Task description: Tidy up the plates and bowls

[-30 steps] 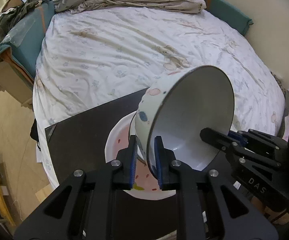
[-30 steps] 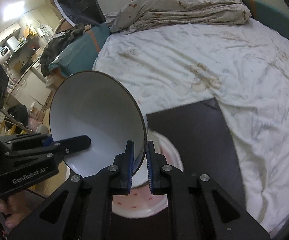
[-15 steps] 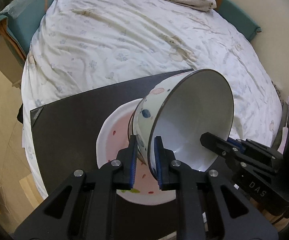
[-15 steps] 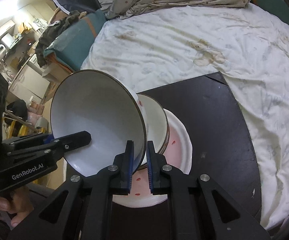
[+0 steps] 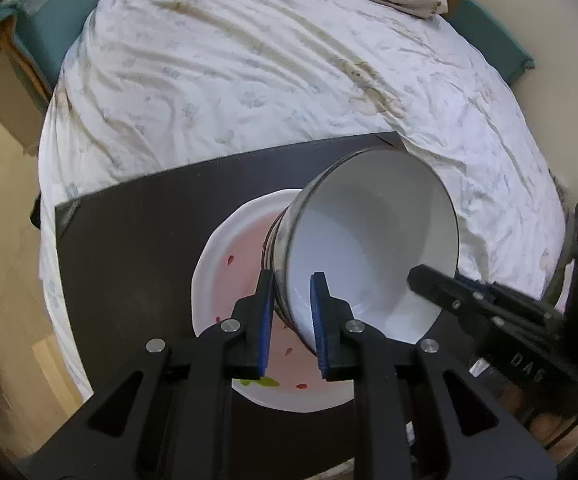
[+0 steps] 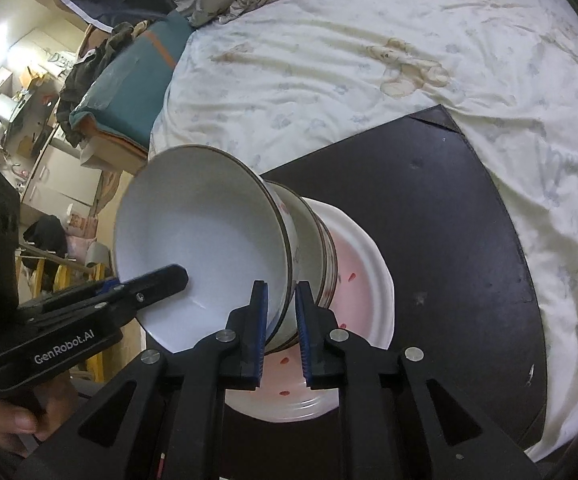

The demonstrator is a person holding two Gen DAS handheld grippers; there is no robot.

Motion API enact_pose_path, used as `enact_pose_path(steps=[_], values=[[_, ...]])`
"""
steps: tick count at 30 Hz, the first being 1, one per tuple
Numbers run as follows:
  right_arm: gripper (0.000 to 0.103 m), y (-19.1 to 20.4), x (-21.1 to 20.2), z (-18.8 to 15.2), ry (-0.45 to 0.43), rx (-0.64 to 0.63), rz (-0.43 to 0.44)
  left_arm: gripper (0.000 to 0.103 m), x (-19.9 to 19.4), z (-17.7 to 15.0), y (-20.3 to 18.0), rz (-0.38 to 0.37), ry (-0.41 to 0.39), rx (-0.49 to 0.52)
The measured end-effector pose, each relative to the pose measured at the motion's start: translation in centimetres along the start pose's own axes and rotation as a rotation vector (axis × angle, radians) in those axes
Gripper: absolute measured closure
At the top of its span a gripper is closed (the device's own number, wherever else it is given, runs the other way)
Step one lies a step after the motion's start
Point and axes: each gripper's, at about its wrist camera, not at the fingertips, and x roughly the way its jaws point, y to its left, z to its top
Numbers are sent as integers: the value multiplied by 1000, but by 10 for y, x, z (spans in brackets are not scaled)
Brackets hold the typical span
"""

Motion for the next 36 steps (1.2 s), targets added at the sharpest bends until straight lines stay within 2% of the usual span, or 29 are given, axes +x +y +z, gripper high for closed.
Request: enact_pose_path(steps=[4, 9, 12, 13, 14, 16, 18, 25, 27, 30, 33, 36], values=[[84, -5, -8, 1, -18, 9, -9, 88, -7, 2, 0, 57, -41, 19], [83, -17, -12, 4, -25, 73, 59, 88, -8, 10, 13, 36, -70, -39], [83, -17, -17, 10, -67, 75, 80, 86, -5, 13, 16, 1, -60, -51], [83, -16, -18, 13, -85, 66, 83, 79, -4, 13, 16, 3, -57, -48], [83, -15, -18, 17, -94, 59, 87, 68, -1, 14, 16, 12, -55, -43], [83, -17, -15, 26, -98, 54, 109, 61, 1, 15, 16, 34, -62, -41], [83, -19, -10, 32, -85, 58, 131, 61, 3, 16, 17, 43, -61, -43], [83, -29, 0, 34, -64, 106, 117, 59, 3, 15, 21, 33, -61, -54], [83, -28, -3, 34, -78, 91, 133, 59, 2, 13, 20, 44, -67, -39], [83, -26, -4, 33, -86, 57, 101, 59, -1, 12, 21, 40, -77, -34], [83, -33, -1, 31, -73, 101, 117, 59, -10, 9, 23, 26, -106, -37], [83, -35, -15, 29, -115, 113, 149, 59, -25, 3, 29, 17, -154, -61]])
